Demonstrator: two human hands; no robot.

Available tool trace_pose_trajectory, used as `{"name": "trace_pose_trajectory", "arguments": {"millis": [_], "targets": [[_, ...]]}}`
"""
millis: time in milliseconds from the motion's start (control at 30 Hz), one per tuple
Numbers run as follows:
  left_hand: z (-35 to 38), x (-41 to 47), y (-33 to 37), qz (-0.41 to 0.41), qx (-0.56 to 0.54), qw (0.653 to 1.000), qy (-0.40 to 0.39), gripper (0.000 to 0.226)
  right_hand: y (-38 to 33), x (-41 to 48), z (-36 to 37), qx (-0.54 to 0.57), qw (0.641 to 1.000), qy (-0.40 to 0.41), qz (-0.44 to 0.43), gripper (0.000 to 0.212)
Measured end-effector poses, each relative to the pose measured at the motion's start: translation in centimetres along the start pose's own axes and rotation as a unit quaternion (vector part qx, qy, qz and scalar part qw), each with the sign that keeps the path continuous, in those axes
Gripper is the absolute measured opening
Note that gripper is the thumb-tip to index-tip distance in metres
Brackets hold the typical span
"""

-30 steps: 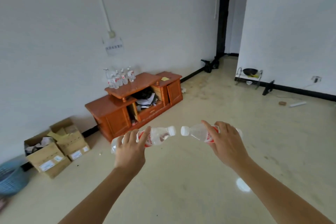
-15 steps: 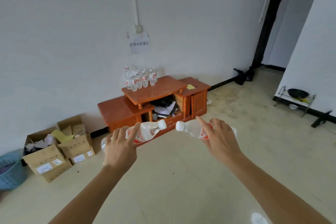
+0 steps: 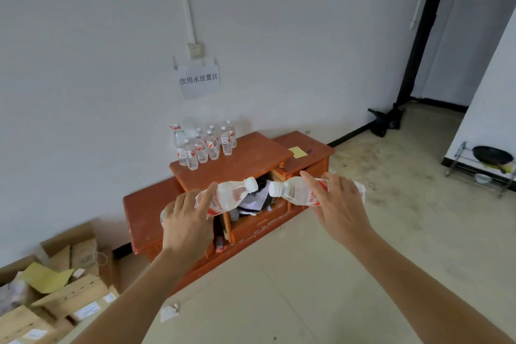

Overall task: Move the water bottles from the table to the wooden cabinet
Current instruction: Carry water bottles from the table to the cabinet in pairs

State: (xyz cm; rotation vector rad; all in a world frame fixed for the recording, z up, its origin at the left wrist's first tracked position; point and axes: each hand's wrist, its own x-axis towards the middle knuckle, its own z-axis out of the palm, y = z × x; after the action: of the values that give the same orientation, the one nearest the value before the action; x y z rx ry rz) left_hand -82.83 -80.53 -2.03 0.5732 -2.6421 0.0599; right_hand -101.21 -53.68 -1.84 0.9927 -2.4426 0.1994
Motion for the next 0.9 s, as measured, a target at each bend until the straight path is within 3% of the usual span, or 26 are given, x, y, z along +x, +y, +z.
{"name": "trace_pose_trajectory", "arguments": {"millis": [200, 400, 667, 900], "targets": [[9.5, 16.9, 1.3, 0.009, -0.015, 1.000, 0.015, 0.086, 7.1, 15.2, 11.2, 0.004, 1.000, -0.006, 0.004, 0.087], [14.2, 32.4, -0.6, -0.015, -0.018, 0.999, 0.039, 0.087, 11.3, 31.8, 18.4, 0.017, 0.999, -0.029, 0.004, 0.094], [25.2, 46.3, -8.7, -0.063, -0.065, 0.995, 0.052, 0.091, 9.5, 49.1, 31.9, 0.043, 0.997, -0.051, -0.041, 0.094], [34.4, 58.1, -16.6, -0.095, -0.107, 0.990, -0.002, 0.085, 6.5, 60.7, 43.1, 0.056, 0.993, -0.103, -0.021, 0.086]]}}
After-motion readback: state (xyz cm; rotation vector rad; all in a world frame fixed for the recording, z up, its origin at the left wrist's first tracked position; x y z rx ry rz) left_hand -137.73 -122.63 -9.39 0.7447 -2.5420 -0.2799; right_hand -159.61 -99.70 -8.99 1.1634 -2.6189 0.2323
